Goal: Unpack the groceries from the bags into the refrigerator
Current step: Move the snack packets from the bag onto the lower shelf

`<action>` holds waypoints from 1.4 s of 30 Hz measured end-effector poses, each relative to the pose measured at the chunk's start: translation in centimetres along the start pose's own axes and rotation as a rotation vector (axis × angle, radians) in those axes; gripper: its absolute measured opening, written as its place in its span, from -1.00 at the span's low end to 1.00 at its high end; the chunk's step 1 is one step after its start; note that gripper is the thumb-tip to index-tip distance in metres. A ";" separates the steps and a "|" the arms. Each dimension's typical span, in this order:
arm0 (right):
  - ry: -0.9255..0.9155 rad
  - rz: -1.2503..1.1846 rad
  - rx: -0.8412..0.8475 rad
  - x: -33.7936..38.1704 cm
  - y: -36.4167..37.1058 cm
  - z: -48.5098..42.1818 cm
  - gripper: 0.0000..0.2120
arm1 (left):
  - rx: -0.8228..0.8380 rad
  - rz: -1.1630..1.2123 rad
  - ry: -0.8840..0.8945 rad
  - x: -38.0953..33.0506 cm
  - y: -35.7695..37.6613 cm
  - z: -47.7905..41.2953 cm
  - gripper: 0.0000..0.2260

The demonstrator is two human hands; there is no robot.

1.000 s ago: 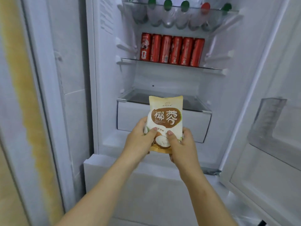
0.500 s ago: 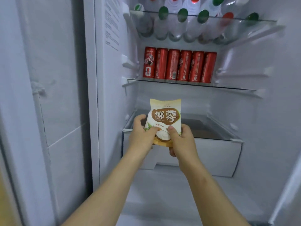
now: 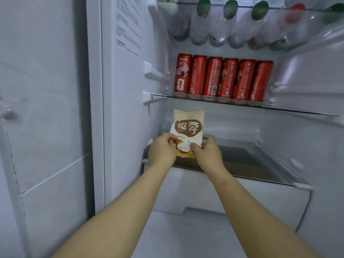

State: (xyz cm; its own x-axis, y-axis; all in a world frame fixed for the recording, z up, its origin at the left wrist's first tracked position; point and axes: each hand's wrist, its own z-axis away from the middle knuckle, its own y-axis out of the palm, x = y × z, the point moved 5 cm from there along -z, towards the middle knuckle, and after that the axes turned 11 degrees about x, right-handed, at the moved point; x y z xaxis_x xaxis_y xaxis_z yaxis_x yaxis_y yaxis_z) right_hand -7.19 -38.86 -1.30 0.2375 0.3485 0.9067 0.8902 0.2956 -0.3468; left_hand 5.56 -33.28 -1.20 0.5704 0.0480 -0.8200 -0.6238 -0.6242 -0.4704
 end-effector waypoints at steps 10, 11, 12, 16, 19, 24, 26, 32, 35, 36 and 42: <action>0.055 0.315 0.088 -1.7 0.7 -4.5 -0.90 | 0.006 -0.314 -0.057 1.3 1.0 -3.5 -0.68; 0.051 0.322 0.099 -1.9 0.7 -4.6 -0.93 | 0.002 -0.330 -0.060 1.4 1.1 -3.4 -0.68; 0.043 0.324 0.111 -2.0 0.8 -4.8 -0.94 | -0.001 -0.346 -0.061 1.4 1.2 -3.3 -0.68; 0.017 0.351 0.160 -2.4 1.2 -4.9 -0.88 | -0.013 -0.407 -0.060 1.5 1.5 -3.2 -0.69; -0.001 0.409 0.203 -2.4 1.5 -5.0 -0.85 | -0.030 -0.431 -0.018 1.3 1.6 -3.2 -0.68; -0.058 0.619 0.265 -1.8 1.9 -4.5 -0.76 | 0.027 -0.449 0.025 1.1 2.2 -3.2 -0.67; -0.064 0.672 0.285 -1.7 2.1 -4.3 -0.75 | 0.054 -0.476 0.001 1.1 2.3 -3.1 -0.67; -0.069 0.718 0.291 -1.4 2.1 -4.1 -0.75 | 0.084 -0.567 0.013 0.8 2.4 -3.0 -0.67; -0.068 0.711 0.292 -1.3 2.1 -4.0 -0.79 | 0.098 -0.585 0.025 0.5 2.5 -3.1 -0.69; -0.068 0.704 0.291 -1.3 2.1 -4.0 -0.81 | 0.104 -0.583 0.026 0.5 2.5 -3.1 -0.70; -0.081 0.627 0.289 -1.3 2.0 -3.8 -0.83 | 0.105 -0.559 0.024 0.5 2.5 -3.1 -0.74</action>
State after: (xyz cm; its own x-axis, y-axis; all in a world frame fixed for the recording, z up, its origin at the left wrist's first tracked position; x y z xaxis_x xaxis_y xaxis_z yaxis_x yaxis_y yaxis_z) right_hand -4.25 -42.13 -2.30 0.6334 0.5928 0.4974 0.4523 0.2379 -0.8596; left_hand 6.00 -37.25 -1.79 0.8402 0.3307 -0.4298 -0.2722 -0.4282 -0.8617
